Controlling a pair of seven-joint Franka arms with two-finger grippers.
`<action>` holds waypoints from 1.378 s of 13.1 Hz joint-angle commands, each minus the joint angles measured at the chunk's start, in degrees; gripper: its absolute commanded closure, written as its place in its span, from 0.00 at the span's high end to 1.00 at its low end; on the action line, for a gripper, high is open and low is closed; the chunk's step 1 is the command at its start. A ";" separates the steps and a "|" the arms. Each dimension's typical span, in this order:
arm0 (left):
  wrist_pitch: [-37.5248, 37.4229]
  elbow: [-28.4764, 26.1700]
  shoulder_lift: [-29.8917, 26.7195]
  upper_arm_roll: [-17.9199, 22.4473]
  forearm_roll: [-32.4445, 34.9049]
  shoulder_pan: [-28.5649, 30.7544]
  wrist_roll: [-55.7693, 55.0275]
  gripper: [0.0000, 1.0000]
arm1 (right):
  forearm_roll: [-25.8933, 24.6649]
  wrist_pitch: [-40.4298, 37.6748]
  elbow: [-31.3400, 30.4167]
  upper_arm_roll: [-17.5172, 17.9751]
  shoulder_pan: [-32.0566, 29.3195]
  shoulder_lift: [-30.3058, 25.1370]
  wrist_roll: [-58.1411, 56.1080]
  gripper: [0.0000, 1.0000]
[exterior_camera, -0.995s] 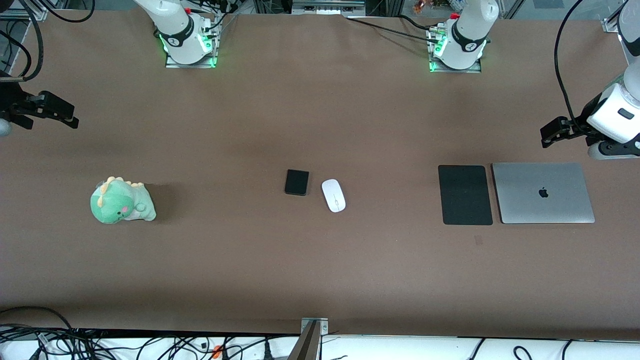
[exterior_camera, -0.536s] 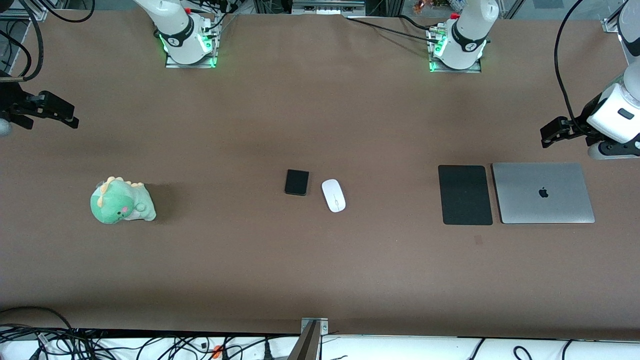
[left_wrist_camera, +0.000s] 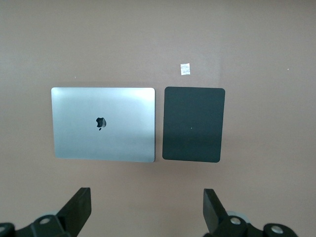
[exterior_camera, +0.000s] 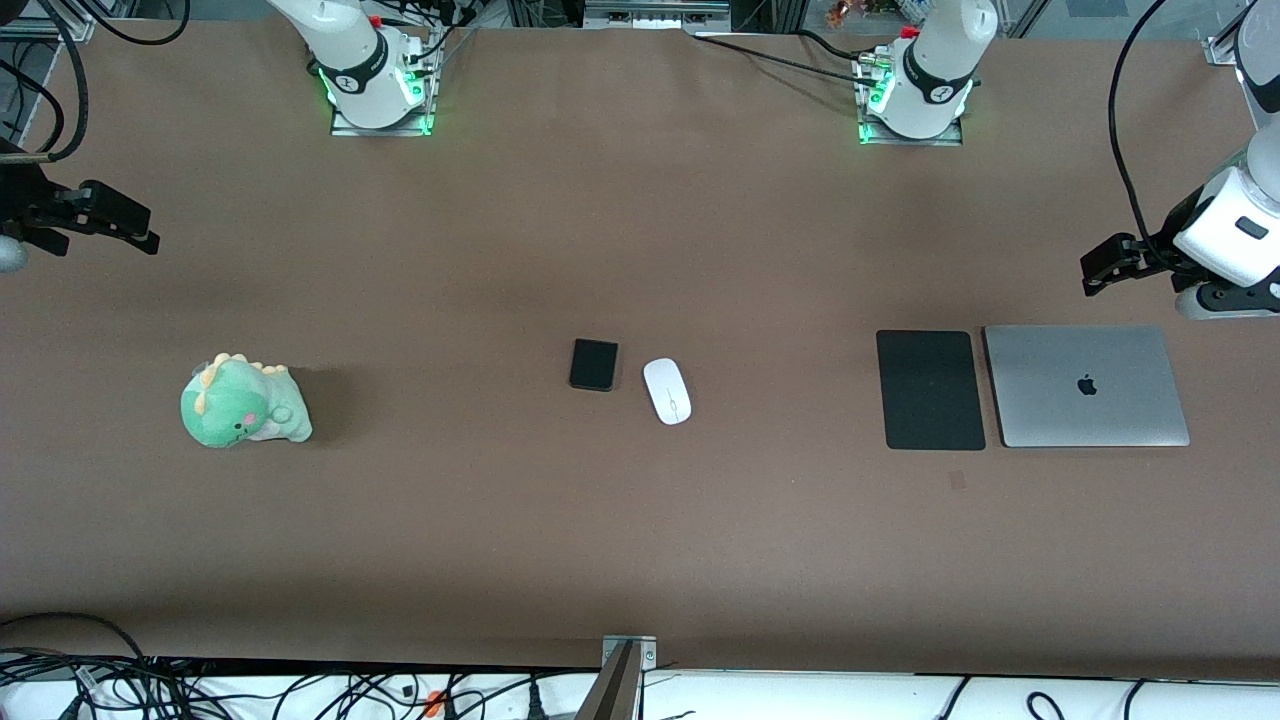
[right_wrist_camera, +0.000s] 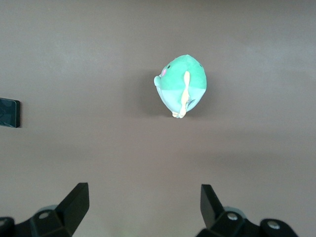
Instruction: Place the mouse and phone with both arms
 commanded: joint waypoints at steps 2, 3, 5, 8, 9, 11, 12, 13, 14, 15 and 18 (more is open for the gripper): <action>-1.26 1.69 0.66 -0.12 -2.04 0.82 1.20 1.00 | 0.00 -0.99 0.76 0.39 -0.42 0.42 -0.31 1.00; -1.26 1.77 0.66 -0.12 -2.04 0.83 1.29 1.00 | 0.00 -0.99 0.76 0.39 -0.42 0.42 -0.31 1.00; -1.34 2.21 0.74 -0.12 -2.04 0.83 0.59 1.00 | 0.00 -0.99 0.76 0.30 -0.42 0.42 -0.31 1.00; -1.35 2.39 0.92 -0.12 -2.04 0.83 0.42 1.00 | 0.00 -0.99 0.76 0.30 -0.42 0.42 -0.31 1.00; -1.35 2.39 0.92 -0.12 -2.04 0.83 0.33 1.00 | 0.00 -0.99 0.67 0.39 -0.42 0.42 -0.31 1.00; -1.35 2.30 0.92 -0.12 -2.04 0.83 0.33 1.00 | -0.17 -1.16 0.58 0.39 -0.42 0.51 -0.04 1.00; -1.35 2.30 0.92 -0.12 -2.04 0.83 0.33 1.00 | -0.18 -1.16 0.58 0.30 -0.42 0.51 -0.04 1.00; -1.35 2.30 0.92 -0.12 -2.04 0.83 0.33 1.00 | -0.18 -1.16 0.58 0.30 -0.42 0.51 0.04 1.00; -1.35 2.30 0.92 -0.12 -2.04 0.83 0.33 1.00 | -0.26 -1.25 0.58 0.30 -0.42 0.60 0.13 1.00; -1.35 2.30 0.92 -0.12 -2.04 0.83 0.33 1.00 | -0.26 -1.25 0.49 0.30 -0.42 0.86 0.31 1.00; -1.35 2.30 0.92 -0.12 -2.04 0.83 0.33 1.00 | -0.26 -1.34 0.14 0.30 -0.42 0.86 0.31 1.00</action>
